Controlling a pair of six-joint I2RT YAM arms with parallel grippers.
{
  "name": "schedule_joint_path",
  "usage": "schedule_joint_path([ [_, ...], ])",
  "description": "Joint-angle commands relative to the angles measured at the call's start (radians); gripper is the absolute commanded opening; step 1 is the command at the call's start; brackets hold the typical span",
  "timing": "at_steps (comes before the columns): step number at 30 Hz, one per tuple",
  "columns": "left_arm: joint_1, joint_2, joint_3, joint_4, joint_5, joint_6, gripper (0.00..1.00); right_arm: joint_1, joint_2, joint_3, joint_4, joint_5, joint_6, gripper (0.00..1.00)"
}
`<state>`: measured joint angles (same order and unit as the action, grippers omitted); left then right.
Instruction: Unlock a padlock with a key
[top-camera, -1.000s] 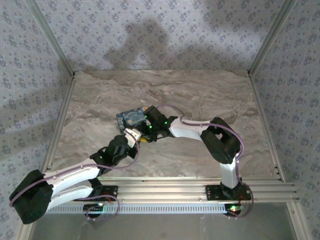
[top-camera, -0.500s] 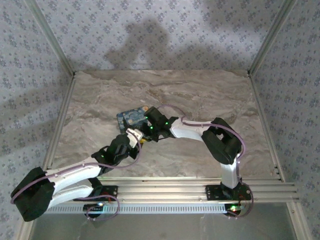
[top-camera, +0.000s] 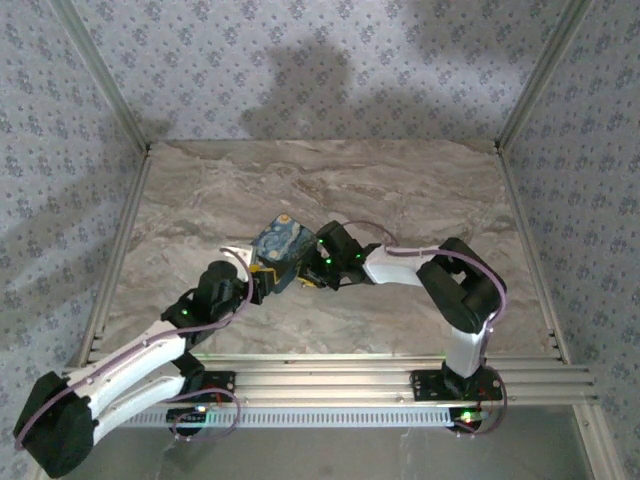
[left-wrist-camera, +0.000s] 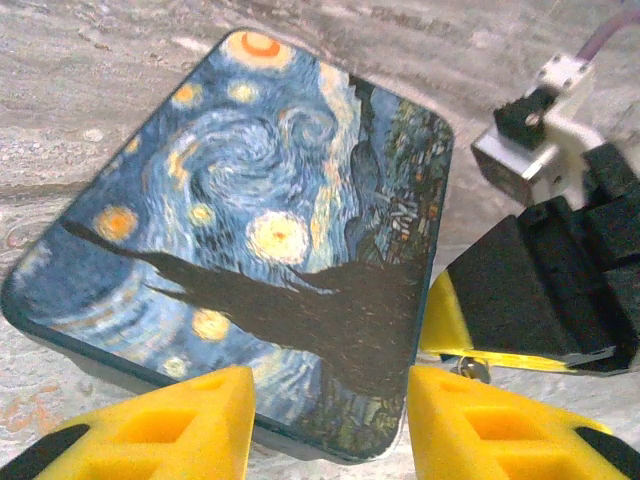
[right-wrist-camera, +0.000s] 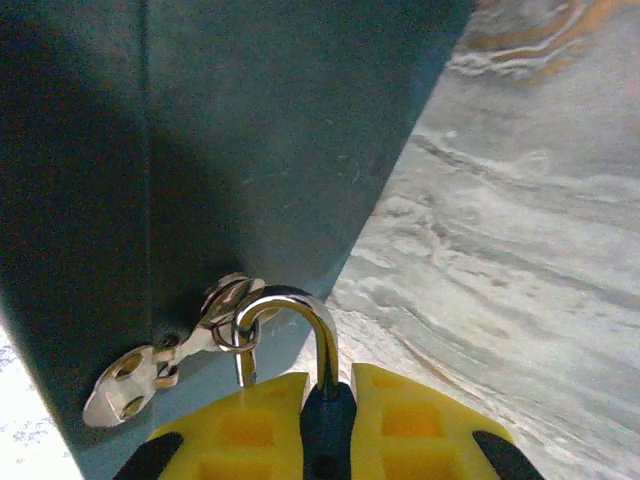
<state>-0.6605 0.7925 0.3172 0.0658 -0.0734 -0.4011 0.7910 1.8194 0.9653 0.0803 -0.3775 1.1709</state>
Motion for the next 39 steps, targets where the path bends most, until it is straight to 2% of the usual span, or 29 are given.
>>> schedule_joint_path([
  [1,0.012,-0.054,-0.023,-0.049,0.033,-0.053,0.45,-0.007,-0.038,-0.03,0.0,0.049,0.016,0.0],
  [5,0.017,-0.097,-0.044,-0.066,0.038,-0.067,0.46,-0.005,-0.056,-0.045,0.031,0.086,0.027,0.01],
  [12,0.02,-0.137,-0.064,-0.085,0.05,-0.074,0.46,0.003,-0.121,-0.085,0.078,0.199,0.033,0.17],
  [32,0.021,-0.226,-0.09,-0.136,0.054,-0.087,0.48,-0.032,-0.047,-0.121,0.229,0.192,0.032,0.18],
  [39,0.021,-0.229,-0.087,-0.148,0.054,-0.083,0.48,-0.032,-0.072,-0.173,0.289,0.266,0.077,0.21],
])
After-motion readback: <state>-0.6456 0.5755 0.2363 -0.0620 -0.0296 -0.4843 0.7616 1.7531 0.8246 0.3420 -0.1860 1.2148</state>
